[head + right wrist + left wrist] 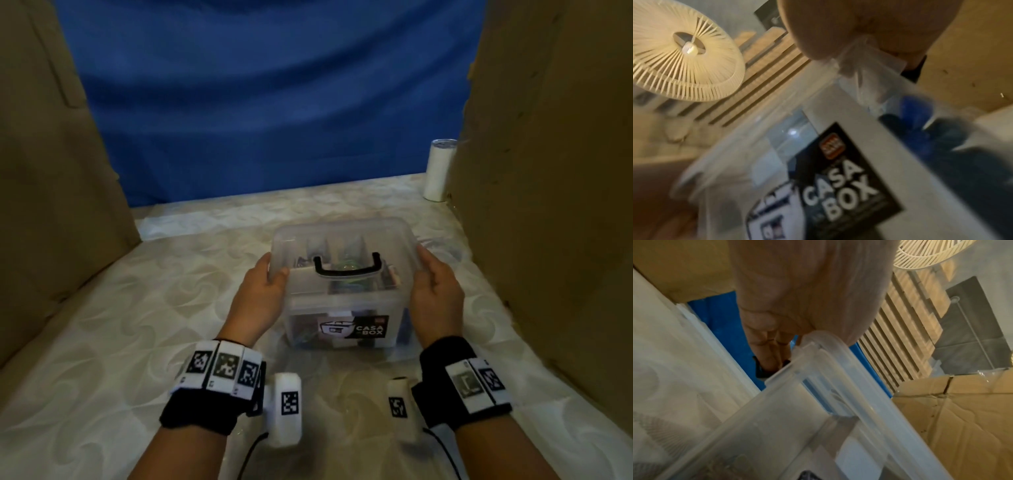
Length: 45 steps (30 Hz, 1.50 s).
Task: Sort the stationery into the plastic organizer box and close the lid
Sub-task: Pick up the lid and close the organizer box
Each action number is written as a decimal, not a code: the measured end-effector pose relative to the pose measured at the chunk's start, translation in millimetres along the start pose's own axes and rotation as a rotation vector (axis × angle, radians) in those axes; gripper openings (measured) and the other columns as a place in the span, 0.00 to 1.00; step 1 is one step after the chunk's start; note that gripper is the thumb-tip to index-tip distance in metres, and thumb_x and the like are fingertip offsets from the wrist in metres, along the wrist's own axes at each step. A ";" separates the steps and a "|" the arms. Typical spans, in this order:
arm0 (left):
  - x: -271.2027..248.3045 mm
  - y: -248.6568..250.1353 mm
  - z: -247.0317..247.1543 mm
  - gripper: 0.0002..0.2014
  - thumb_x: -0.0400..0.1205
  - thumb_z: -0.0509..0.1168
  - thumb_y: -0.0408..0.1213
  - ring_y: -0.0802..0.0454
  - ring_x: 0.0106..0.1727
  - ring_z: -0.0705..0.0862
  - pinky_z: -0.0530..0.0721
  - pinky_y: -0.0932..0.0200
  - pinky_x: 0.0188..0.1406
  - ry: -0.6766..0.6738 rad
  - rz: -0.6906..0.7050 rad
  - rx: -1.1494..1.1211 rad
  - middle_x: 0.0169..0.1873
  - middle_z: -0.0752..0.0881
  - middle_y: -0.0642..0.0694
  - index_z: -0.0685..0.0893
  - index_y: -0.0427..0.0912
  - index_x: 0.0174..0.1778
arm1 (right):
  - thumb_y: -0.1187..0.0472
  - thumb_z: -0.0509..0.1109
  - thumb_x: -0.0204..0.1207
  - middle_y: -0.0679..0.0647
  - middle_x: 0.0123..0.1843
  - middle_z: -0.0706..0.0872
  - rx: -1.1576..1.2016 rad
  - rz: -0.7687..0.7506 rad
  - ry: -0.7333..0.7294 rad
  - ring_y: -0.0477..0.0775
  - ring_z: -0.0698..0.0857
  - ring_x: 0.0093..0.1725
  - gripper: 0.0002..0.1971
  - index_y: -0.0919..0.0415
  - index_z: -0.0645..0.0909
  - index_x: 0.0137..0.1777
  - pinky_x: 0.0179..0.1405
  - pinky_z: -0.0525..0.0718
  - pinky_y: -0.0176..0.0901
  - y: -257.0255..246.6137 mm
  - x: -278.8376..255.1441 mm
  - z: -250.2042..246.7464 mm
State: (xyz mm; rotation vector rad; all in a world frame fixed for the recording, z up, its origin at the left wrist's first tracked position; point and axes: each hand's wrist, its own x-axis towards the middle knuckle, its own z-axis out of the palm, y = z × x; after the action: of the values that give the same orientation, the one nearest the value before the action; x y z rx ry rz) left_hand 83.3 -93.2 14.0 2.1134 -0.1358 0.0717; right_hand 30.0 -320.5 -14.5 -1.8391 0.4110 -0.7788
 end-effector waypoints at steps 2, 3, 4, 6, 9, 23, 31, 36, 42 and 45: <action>-2.3 0.3 0.0 0.19 0.86 0.55 0.47 0.50 0.60 0.81 0.79 0.50 0.62 -0.006 -0.001 0.025 0.63 0.83 0.48 0.74 0.50 0.72 | 0.60 0.55 0.78 0.61 0.71 0.80 -0.056 -0.054 -0.001 0.60 0.77 0.71 0.24 0.61 0.77 0.73 0.69 0.68 0.40 2.1 0.4 -1.3; -2.6 1.9 -0.9 0.18 0.86 0.55 0.46 0.50 0.59 0.81 0.78 0.52 0.60 -0.017 -0.007 0.040 0.63 0.83 0.48 0.74 0.49 0.72 | 0.58 0.53 0.76 0.62 0.71 0.80 -0.075 -0.073 -0.006 0.60 0.78 0.70 0.27 0.62 0.77 0.73 0.69 0.69 0.41 2.2 0.3 -2.1; -1.2 3.5 -2.0 0.18 0.87 0.54 0.45 0.49 0.58 0.80 0.77 0.53 0.58 -0.029 -0.013 0.067 0.62 0.82 0.46 0.74 0.48 0.72 | 0.57 0.51 0.74 0.63 0.70 0.80 -0.092 -0.086 -0.011 0.61 0.78 0.69 0.28 0.63 0.77 0.73 0.69 0.69 0.40 1.9 0.1 -2.8; 5.3 9.0 -3.8 0.19 0.87 0.54 0.46 0.45 0.58 0.81 0.78 0.52 0.58 -0.058 -0.024 0.182 0.63 0.83 0.43 0.74 0.45 0.72 | 0.57 0.50 0.73 0.64 0.71 0.79 -0.138 -0.105 -0.019 0.62 0.77 0.70 0.30 0.65 0.76 0.73 0.69 0.69 0.41 2.7 0.5 -2.5; 21.2 11.3 -5.3 0.21 0.86 0.51 0.50 0.39 0.61 0.80 0.79 0.47 0.61 -0.081 -0.092 0.402 0.63 0.80 0.38 0.75 0.43 0.69 | 0.57 0.49 0.73 0.66 0.73 0.78 -0.186 -0.109 -0.020 0.63 0.76 0.72 0.31 0.68 0.75 0.73 0.74 0.69 0.46 5.3 1.3 -0.3; 10.6 2.3 1.5 0.34 0.74 0.65 0.62 0.38 0.61 0.80 0.81 0.44 0.61 0.096 -0.087 0.354 0.60 0.83 0.38 0.76 0.41 0.68 | 0.57 0.48 0.72 0.66 0.71 0.78 -0.276 -0.139 -0.095 0.64 0.77 0.69 0.31 0.68 0.76 0.73 0.69 0.73 0.48 5.8 5.6 -3.7; 2.3 -0.4 11.8 0.42 0.56 0.79 0.64 0.58 0.55 0.85 0.84 0.60 0.53 0.004 -0.051 -0.012 0.56 0.86 0.56 0.78 0.54 0.65 | 0.38 0.67 0.72 0.58 0.78 0.61 -0.312 0.056 -0.182 0.65 0.67 0.76 0.35 0.54 0.67 0.75 0.77 0.65 0.58 -2.8 12.2 -16.4; -4.8 0.7 12.2 0.42 0.62 0.81 0.54 0.57 0.59 0.81 0.77 0.62 0.52 0.051 -0.033 -0.096 0.59 0.80 0.57 0.72 0.49 0.71 | 0.46 0.81 0.64 0.59 0.79 0.70 -0.037 0.263 -0.170 0.61 0.72 0.76 0.60 0.53 0.40 0.84 0.74 0.72 0.53 -11.1 17.2 -12.9; -1.3 -6.5 17.3 0.46 0.57 0.79 0.62 0.52 0.60 0.84 0.84 0.52 0.58 0.085 -0.046 -0.081 0.60 0.84 0.52 0.73 0.50 0.71 | 0.55 0.63 0.80 0.62 0.74 0.77 -0.422 -0.034 -0.174 0.66 0.71 0.73 0.38 0.60 0.48 0.85 0.70 0.72 0.53 -14.8 24.0 -0.5; -2.1 -2.0 16.7 0.43 0.62 0.77 0.61 0.53 0.57 0.83 0.83 0.55 0.55 0.086 -0.035 -0.035 0.60 0.83 0.53 0.72 0.49 0.71 | 0.60 0.57 0.83 0.69 0.72 0.77 -0.488 -0.051 -0.191 0.69 0.73 0.71 0.31 0.62 0.53 0.84 0.66 0.74 0.53 -12.9 24.1 2.1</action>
State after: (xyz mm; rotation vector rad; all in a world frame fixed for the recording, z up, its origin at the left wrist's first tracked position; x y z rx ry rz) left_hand 81.4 -106.3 3.4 2.0736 -0.0483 0.1387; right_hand 48.0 -328.6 4.6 -2.3642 0.4600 -0.5583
